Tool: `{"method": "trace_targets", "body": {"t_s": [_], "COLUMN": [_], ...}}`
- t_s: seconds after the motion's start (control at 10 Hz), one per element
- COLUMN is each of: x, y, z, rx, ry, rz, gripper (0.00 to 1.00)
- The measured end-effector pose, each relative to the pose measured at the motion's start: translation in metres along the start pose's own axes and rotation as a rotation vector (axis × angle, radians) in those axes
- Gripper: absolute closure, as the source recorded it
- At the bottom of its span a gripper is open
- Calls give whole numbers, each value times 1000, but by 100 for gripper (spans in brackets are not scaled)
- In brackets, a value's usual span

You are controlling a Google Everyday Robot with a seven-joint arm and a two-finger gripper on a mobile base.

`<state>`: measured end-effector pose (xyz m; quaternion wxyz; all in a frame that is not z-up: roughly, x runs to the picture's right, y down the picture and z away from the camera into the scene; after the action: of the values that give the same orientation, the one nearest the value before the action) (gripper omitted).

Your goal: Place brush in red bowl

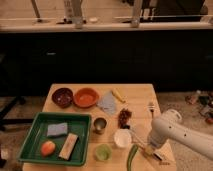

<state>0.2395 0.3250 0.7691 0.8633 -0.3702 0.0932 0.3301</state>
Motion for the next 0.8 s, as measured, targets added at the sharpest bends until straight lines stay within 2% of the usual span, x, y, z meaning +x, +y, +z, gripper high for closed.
{"method": "trace_targets", "body": {"t_s": [0.2, 0.5, 0.7, 0.8], "x": [-2, -3, -4, -2], "y": [-1, -2, -5, -8], "z": [3, 1, -7, -20], "rx": [-1, 2, 17, 32], "ry": [-19, -21, -59, -93], "rz": [-3, -6, 3, 19], "gripper": [100, 100, 100, 100]}}
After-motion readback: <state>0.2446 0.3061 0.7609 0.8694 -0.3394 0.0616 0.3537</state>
